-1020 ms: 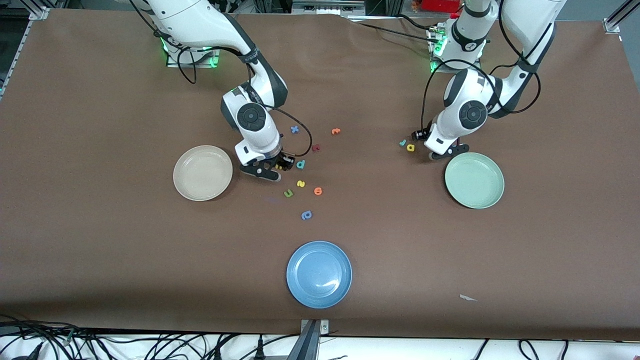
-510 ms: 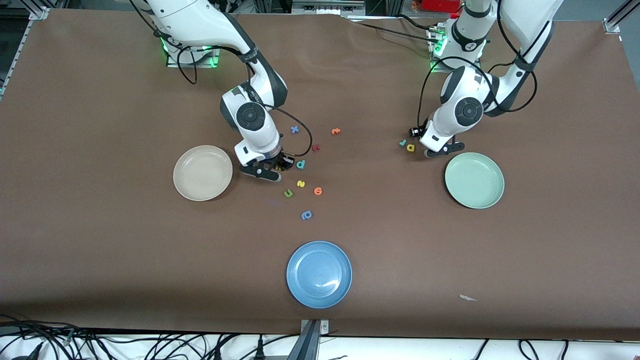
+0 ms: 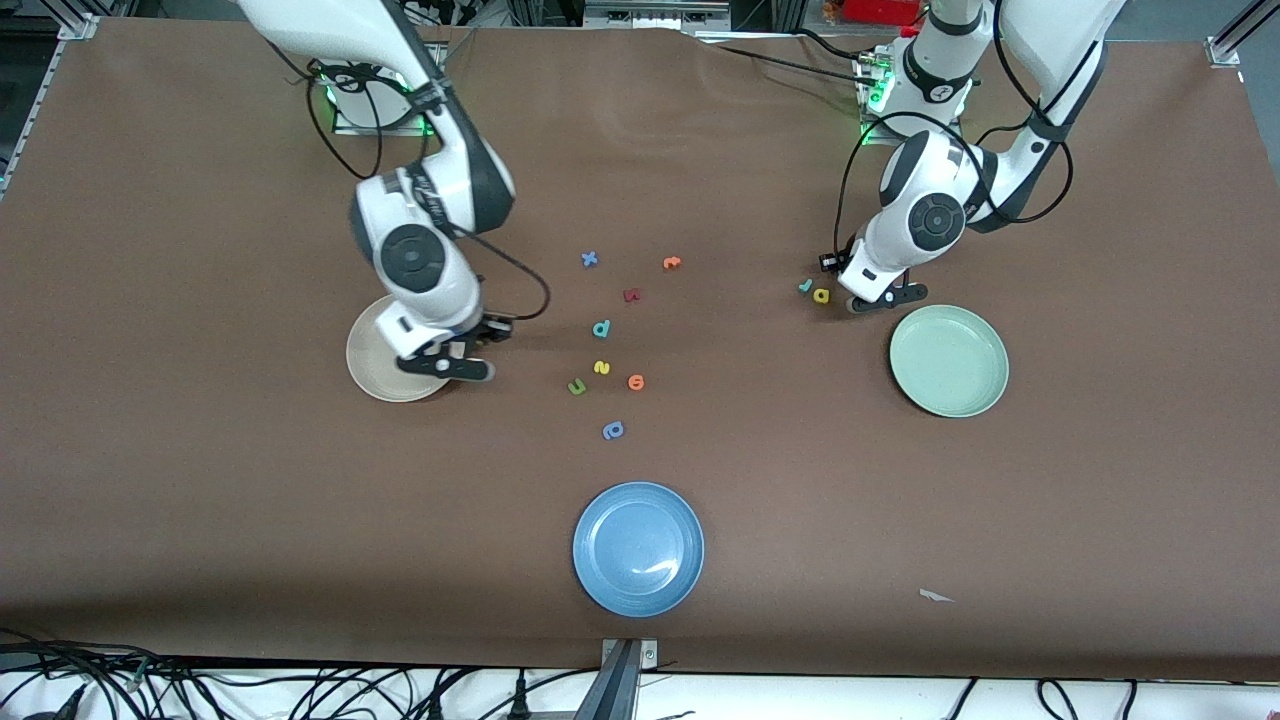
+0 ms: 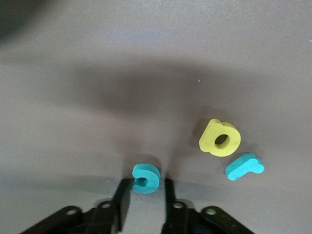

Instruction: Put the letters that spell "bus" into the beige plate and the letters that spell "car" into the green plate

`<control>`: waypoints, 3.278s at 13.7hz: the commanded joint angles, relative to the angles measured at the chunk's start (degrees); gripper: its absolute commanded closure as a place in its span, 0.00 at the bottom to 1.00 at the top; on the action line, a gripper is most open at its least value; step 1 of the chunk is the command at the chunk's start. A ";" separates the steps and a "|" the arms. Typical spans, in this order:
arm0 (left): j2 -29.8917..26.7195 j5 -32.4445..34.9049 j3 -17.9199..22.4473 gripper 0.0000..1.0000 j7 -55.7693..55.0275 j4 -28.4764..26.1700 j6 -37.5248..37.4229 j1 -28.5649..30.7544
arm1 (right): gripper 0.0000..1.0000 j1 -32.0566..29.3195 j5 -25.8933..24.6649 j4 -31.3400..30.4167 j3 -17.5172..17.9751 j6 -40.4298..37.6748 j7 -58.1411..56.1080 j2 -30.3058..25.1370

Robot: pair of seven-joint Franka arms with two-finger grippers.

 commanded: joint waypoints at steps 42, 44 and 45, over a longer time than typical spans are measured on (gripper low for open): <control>1.92 -0.22 -0.22 0.82 3.92 0.45 6.31 5.41 | 0.39 20.96 12.16 14.27 -2.65 10.79 23.65 19.50; 1.22 -0.22 -0.30 0.84 3.48 2.11 5.53 5.50 | 0.42 21.05 12.16 13.39 -2.38 10.71 23.12 19.50; 0.43 -0.22 -0.31 0.84 3.39 4.12 3.08 5.50 | 0.42 21.13 12.08 12.78 -2.38 10.71 22.60 19.42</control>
